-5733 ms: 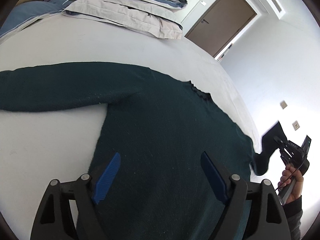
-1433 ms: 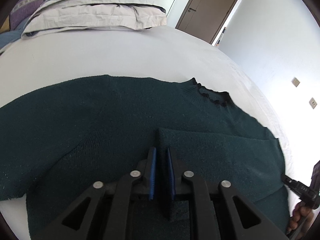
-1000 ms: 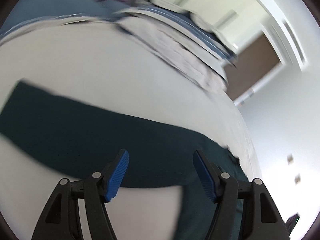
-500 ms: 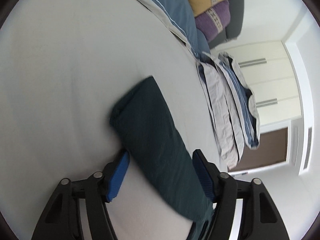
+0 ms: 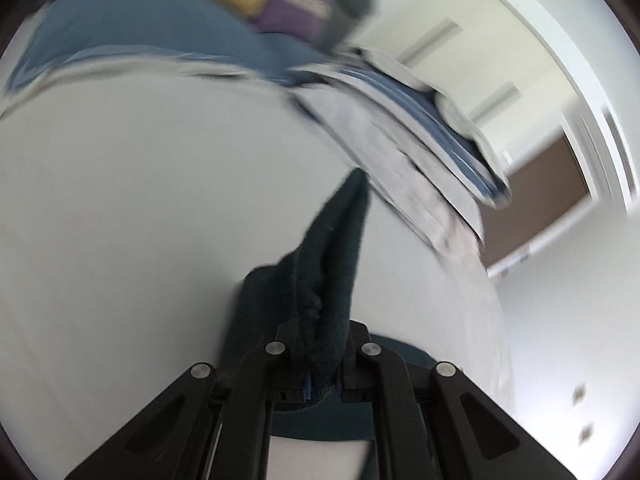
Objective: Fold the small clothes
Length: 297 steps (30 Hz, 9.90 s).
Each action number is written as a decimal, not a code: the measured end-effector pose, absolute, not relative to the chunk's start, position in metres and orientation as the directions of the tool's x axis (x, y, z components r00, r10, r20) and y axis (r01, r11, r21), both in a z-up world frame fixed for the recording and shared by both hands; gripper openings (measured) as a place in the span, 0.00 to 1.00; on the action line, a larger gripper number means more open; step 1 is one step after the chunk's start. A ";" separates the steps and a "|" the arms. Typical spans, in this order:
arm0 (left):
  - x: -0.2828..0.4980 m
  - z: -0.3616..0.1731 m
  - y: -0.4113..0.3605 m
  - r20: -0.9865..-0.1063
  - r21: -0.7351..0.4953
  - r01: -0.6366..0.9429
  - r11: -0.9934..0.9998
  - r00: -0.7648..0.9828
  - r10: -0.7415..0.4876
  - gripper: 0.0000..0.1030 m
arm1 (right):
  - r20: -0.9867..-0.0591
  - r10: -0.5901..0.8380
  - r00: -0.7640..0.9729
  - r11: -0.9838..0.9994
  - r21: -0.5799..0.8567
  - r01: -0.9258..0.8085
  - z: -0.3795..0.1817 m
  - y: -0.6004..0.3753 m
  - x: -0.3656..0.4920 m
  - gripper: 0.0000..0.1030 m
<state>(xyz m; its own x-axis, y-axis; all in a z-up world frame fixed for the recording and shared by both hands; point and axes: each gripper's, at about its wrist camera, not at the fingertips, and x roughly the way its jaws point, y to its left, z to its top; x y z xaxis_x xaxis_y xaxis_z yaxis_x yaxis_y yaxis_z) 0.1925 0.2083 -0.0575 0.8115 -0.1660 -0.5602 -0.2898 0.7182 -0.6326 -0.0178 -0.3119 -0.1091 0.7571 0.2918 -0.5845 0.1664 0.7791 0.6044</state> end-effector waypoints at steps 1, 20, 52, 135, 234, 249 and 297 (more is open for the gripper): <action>0.202 -0.048 0.180 -0.556 -0.603 -0.238 0.761 0.810 -0.188 0.08 | -0.581 0.288 0.762 0.776 0.607 0.170 -0.109 -0.317 -0.022 0.50; 0.177 -0.090 -0.112 -0.682 -0.216 0.261 0.941 0.649 -0.337 0.84 | -0.615 0.237 0.752 0.758 0.601 0.252 -0.132 -0.382 -0.029 0.52; 0.165 -0.077 0.055 -0.603 -0.388 0.015 0.921 0.752 -0.266 0.81 | -0.770 0.102 0.630 0.942 0.279 0.188 -0.099 -0.305 0.149 0.06; 0.166 -0.090 0.076 -0.748 -0.033 -0.012 0.999 0.664 -0.017 0.53 | -0.691 0.066 0.720 0.882 0.378 0.282 -0.122 -0.373 0.012 0.60; -0.002 -0.038 0.124 -0.527 -0.756 0.110 0.645 0.482 -0.700 0.06 | -0.423 0.330 0.844 0.602 0.783 0.158 -0.078 -0.402 -0.202 0.05; 0.145 -0.019 0.110 -0.432 -0.830 0.066 0.553 0.551 -0.714 0.06 | -0.362 0.290 0.886 0.558 0.816 0.150 -0.032 -0.483 -0.046 0.05; 0.239 -0.102 0.066 -0.708 -0.499 -0.023 0.866 0.588 -0.392 0.61 | -0.664 -0.036 0.747 0.882 0.331 0.336 -0.107 -0.449 0.116 0.62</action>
<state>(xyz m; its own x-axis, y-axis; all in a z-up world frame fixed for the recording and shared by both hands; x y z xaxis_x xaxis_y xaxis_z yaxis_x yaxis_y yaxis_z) 0.2390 0.0656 -0.1021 0.5881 -0.3917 -0.7076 -0.0233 0.8663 -0.4989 0.1162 -0.4492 -0.1071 0.7465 -0.0355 -0.6644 0.3362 0.8818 0.3307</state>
